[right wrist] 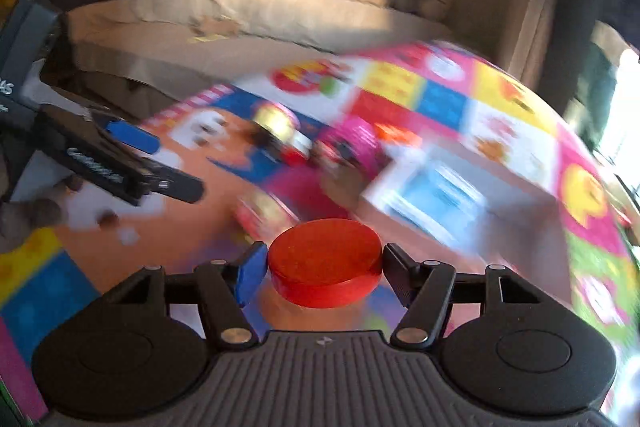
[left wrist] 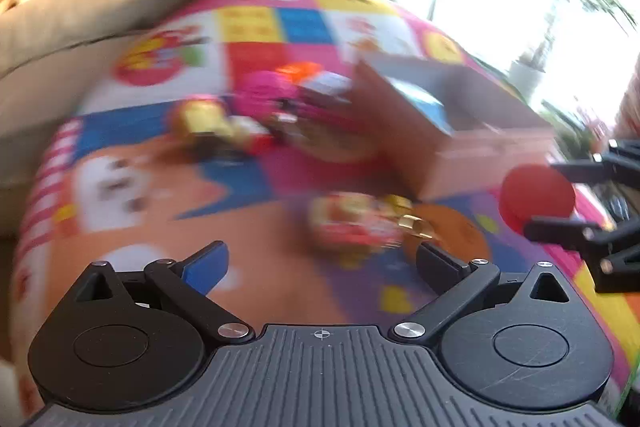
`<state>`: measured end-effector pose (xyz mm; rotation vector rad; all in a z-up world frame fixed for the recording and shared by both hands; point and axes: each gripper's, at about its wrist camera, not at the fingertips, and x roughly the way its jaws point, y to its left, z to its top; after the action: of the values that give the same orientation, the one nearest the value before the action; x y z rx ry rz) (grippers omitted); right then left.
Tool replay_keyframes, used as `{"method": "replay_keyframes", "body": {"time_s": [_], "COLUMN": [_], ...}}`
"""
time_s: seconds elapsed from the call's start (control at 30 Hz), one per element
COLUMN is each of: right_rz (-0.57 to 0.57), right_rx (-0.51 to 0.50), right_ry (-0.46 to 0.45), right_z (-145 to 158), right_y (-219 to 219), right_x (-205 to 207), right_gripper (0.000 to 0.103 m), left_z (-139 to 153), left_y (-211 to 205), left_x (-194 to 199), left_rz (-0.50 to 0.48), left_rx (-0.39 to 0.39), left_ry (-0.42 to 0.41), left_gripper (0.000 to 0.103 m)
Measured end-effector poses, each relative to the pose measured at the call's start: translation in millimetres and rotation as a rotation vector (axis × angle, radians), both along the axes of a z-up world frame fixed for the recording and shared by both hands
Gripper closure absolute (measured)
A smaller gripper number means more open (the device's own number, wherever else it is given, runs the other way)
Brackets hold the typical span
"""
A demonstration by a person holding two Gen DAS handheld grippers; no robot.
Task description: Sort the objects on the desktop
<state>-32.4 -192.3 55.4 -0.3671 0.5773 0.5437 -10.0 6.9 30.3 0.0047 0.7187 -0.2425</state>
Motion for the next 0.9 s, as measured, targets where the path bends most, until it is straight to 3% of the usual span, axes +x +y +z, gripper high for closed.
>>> {"method": "replay_keyframes", "body": {"time_s": [0.07, 0.17, 0.33, 0.43, 0.5, 0.57, 0.67, 0.77, 0.9], "right_rz": [-0.062, -0.112, -0.112, -0.147, -0.208, -0.27, -0.302, -0.307, -0.311], "right_rx": [0.005, 0.09, 0.178, 0.235, 0.292, 0.333, 0.384, 0.394, 0.393], "right_ry": [0.021, 0.096, 0.106, 0.117, 0.124, 0.145, 0.157, 0.152, 0.159], "right_z": [-7.5, -19.1, -31.7, -38.0, -43.5, -49.7, -50.7, -51.2, -51.1], "right_y": [-16.7, -33.2, -42.9, -45.5, -49.6, -54.1, -65.0, -67.1, -66.6], "right_x": [1.0, 3.9, -0.4, 9.0, 18.1, 26.5, 29.1, 27.9, 28.2], "right_gripper": [0.039, 0.039, 0.029, 0.028, 0.024, 0.022, 0.018, 0.014, 0.014], "left_z": [-6.9, -11.6, -2.8, -2.7, -5.3, -8.4, -6.9, -8.3, -15.1], "left_y": [-19.6, -36.4, -21.1, -7.6, -1.3, 2.5, -3.2, -22.8, -46.0], "left_x": [9.6, 23.4, 23.7, 30.3, 37.1, 44.8, 54.2, 61.8, 53.5], "left_rz": [-0.032, -0.019, -0.03, 0.091, 0.209, 0.243, 0.223, 0.154, 0.026], "left_rx": [0.033, 0.086, 0.008, 0.0, 0.037, 0.048, 0.061, 0.144, 0.195], "left_ry": [-0.001, -0.002, -0.02, -0.021, -0.015, -0.008, -0.016, -0.028, -0.001], "left_gripper": [0.0, 0.001, 0.0, 0.0, 0.0, 0.0, 0.0, 0.0, 0.0]}}
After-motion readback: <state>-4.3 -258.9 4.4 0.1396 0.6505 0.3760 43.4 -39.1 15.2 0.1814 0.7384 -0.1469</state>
